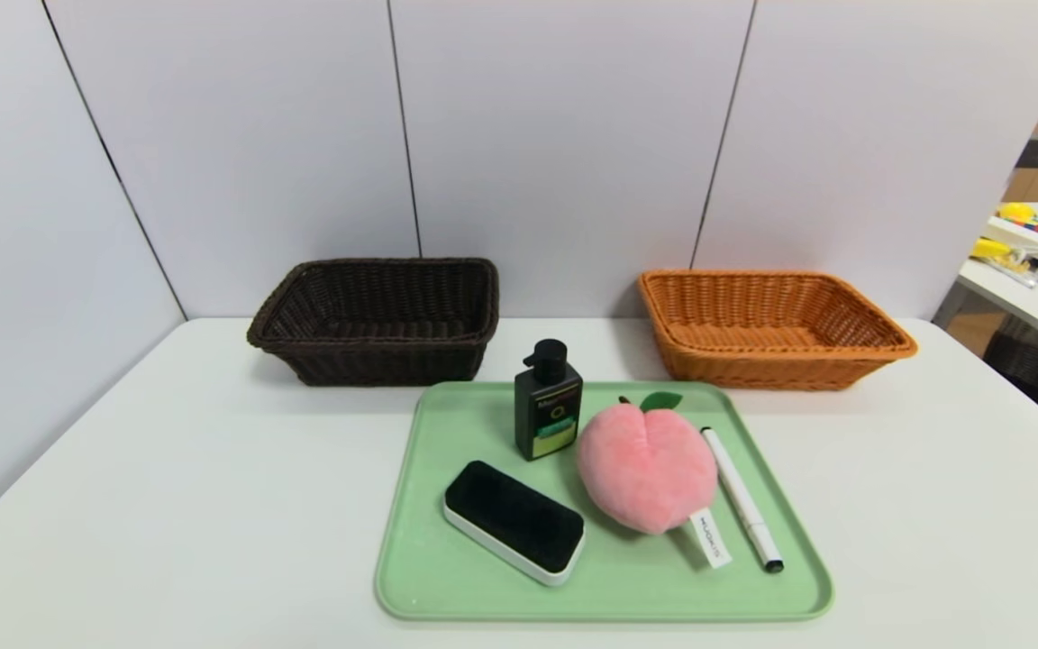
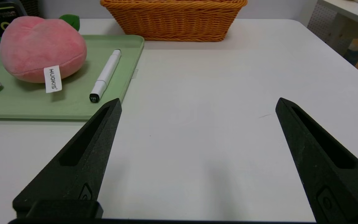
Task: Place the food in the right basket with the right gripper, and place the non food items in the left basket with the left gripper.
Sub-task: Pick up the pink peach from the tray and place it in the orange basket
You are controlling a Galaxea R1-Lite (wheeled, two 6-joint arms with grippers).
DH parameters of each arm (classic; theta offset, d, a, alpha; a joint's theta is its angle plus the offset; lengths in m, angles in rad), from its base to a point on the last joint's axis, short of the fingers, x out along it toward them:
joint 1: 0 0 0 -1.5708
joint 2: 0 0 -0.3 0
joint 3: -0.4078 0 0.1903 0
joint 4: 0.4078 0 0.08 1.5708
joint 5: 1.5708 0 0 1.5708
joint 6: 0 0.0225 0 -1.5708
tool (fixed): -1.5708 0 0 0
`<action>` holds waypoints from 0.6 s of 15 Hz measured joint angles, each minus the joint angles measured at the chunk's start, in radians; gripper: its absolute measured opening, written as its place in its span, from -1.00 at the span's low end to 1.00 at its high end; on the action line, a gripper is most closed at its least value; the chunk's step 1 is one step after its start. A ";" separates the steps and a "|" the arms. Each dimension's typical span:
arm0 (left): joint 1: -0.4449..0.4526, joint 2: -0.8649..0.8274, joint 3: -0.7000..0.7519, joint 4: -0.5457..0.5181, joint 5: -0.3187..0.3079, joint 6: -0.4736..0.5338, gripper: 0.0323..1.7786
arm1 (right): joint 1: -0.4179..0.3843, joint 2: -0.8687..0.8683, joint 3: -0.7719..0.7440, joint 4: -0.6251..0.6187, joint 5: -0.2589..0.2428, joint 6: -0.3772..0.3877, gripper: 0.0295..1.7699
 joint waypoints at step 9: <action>-0.001 0.000 -0.004 0.002 0.003 0.003 0.90 | 0.000 0.000 -0.002 0.011 -0.001 -0.011 0.93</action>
